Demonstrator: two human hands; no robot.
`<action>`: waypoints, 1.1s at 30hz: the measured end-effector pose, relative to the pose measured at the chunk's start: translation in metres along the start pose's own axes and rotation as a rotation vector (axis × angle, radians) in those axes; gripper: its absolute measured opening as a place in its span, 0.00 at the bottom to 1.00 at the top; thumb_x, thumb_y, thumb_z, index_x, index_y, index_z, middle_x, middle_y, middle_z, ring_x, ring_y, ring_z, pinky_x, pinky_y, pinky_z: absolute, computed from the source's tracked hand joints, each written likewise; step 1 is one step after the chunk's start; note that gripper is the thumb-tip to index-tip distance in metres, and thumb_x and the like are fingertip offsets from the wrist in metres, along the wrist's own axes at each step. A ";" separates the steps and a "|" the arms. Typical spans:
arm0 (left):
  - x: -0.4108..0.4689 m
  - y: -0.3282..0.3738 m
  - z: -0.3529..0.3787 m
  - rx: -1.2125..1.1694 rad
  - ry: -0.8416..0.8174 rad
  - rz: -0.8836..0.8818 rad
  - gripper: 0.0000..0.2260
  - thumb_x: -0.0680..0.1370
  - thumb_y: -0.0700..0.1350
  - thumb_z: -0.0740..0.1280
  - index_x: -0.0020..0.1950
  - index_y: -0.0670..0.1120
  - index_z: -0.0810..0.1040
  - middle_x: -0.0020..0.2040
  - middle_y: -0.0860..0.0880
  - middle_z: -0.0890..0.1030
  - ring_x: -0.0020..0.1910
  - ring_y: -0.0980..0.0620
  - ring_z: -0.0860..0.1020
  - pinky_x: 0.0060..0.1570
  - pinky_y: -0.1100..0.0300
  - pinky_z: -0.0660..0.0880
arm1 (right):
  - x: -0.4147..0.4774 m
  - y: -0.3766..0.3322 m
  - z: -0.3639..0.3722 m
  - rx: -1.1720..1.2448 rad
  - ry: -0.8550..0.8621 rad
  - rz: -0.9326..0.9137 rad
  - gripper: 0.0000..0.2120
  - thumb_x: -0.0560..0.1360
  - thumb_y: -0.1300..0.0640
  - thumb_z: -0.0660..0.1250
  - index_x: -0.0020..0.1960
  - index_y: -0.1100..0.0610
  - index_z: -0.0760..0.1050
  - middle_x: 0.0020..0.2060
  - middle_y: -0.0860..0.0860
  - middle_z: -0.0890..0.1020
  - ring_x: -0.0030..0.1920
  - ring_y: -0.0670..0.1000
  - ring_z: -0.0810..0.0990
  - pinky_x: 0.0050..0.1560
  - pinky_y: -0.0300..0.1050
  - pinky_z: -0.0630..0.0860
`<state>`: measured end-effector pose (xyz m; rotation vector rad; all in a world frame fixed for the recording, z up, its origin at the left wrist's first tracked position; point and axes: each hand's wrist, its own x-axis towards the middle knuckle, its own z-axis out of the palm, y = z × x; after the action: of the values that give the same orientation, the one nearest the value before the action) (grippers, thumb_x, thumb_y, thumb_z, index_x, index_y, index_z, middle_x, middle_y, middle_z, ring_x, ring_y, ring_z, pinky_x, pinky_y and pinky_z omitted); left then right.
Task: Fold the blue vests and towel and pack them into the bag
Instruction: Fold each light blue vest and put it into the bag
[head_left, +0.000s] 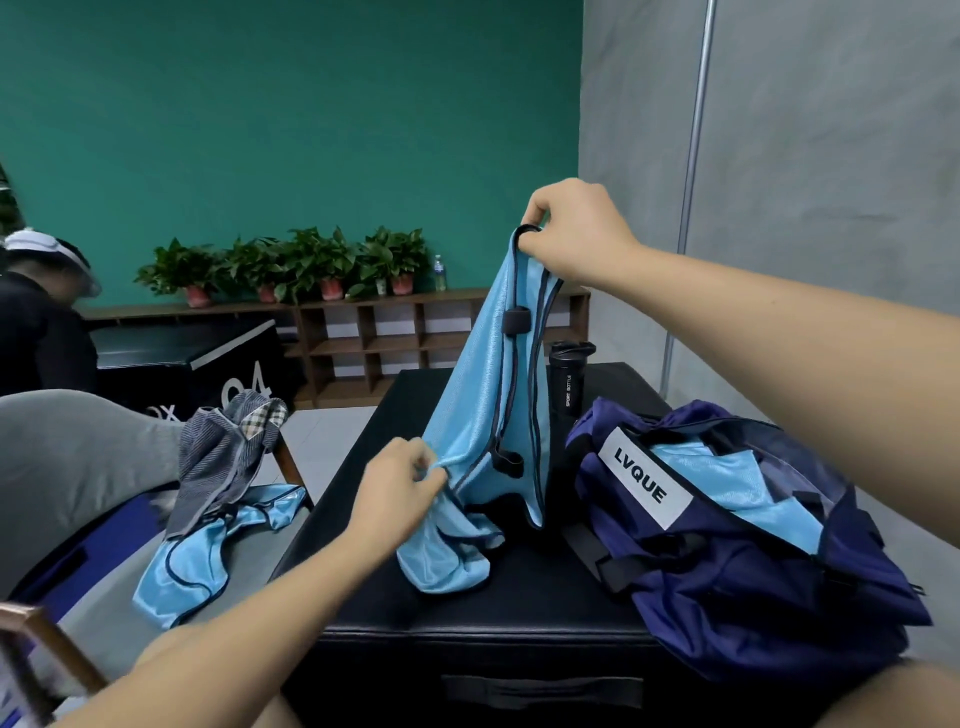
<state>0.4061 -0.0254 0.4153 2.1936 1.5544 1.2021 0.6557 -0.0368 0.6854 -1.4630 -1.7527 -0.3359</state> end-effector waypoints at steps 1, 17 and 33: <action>0.005 0.000 -0.011 -0.023 0.004 -0.025 0.07 0.77 0.46 0.71 0.40 0.53 0.76 0.38 0.53 0.80 0.37 0.58 0.77 0.37 0.64 0.70 | -0.001 0.004 -0.001 -0.008 -0.004 0.007 0.05 0.74 0.57 0.68 0.41 0.53 0.81 0.42 0.49 0.85 0.46 0.55 0.81 0.45 0.48 0.79; 0.075 0.052 -0.111 -0.210 0.110 -0.142 0.10 0.78 0.48 0.66 0.40 0.45 0.77 0.35 0.56 0.78 0.36 0.54 0.73 0.38 0.56 0.71 | -0.076 -0.019 0.057 -0.007 -0.468 -0.101 0.04 0.75 0.55 0.72 0.49 0.48 0.82 0.42 0.41 0.82 0.44 0.44 0.79 0.40 0.37 0.70; 0.083 0.068 -0.106 -0.320 0.076 -0.162 0.10 0.77 0.50 0.67 0.38 0.49 0.76 0.32 0.58 0.77 0.35 0.53 0.73 0.37 0.57 0.70 | -0.192 -0.018 0.169 0.806 -0.896 0.444 0.13 0.82 0.49 0.69 0.66 0.50 0.78 0.53 0.55 0.87 0.46 0.48 0.82 0.42 0.40 0.75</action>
<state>0.3886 -0.0129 0.5641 1.8064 1.4195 1.3866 0.5703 -0.0658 0.4456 -1.3713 -1.7574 1.2890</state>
